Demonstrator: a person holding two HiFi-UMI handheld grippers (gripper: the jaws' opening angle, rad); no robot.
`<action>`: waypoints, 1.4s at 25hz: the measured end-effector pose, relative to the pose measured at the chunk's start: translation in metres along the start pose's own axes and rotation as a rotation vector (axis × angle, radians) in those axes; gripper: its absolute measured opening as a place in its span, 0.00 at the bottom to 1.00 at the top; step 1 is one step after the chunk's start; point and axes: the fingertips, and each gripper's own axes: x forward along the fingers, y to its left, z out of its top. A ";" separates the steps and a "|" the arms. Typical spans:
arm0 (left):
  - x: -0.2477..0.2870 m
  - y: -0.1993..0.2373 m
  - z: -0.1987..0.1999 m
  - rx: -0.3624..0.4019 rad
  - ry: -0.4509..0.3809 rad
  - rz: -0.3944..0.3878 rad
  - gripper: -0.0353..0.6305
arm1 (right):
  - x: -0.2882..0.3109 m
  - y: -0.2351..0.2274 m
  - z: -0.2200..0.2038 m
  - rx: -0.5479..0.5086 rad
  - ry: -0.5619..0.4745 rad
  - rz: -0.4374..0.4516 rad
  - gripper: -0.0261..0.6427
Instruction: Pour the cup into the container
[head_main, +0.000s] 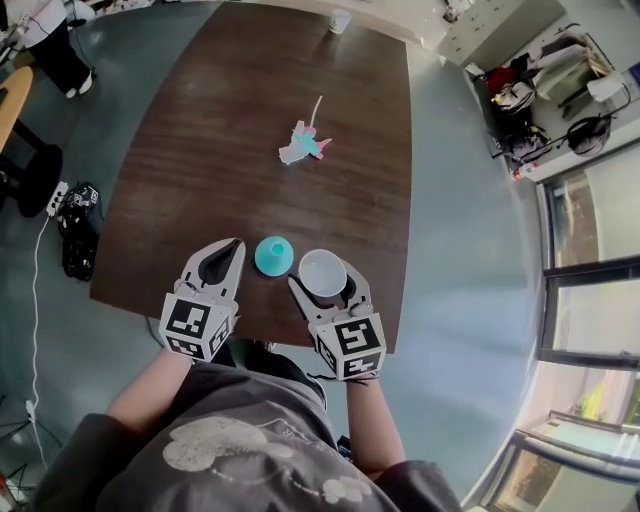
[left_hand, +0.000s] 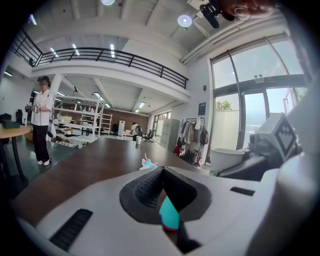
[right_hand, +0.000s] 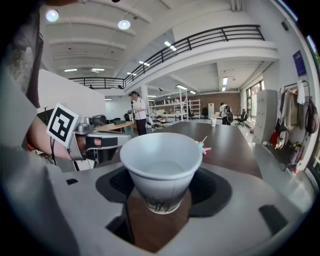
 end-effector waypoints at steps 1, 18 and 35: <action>0.001 -0.002 0.001 0.006 0.002 0.000 0.06 | 0.003 -0.001 -0.002 -0.021 0.020 0.008 0.48; 0.006 0.010 -0.014 0.022 0.066 -0.074 0.06 | 0.032 -0.001 -0.007 -0.212 0.244 -0.131 0.48; 0.003 0.016 -0.015 0.024 0.066 -0.128 0.06 | 0.028 -0.013 -0.012 -0.320 0.397 -0.282 0.48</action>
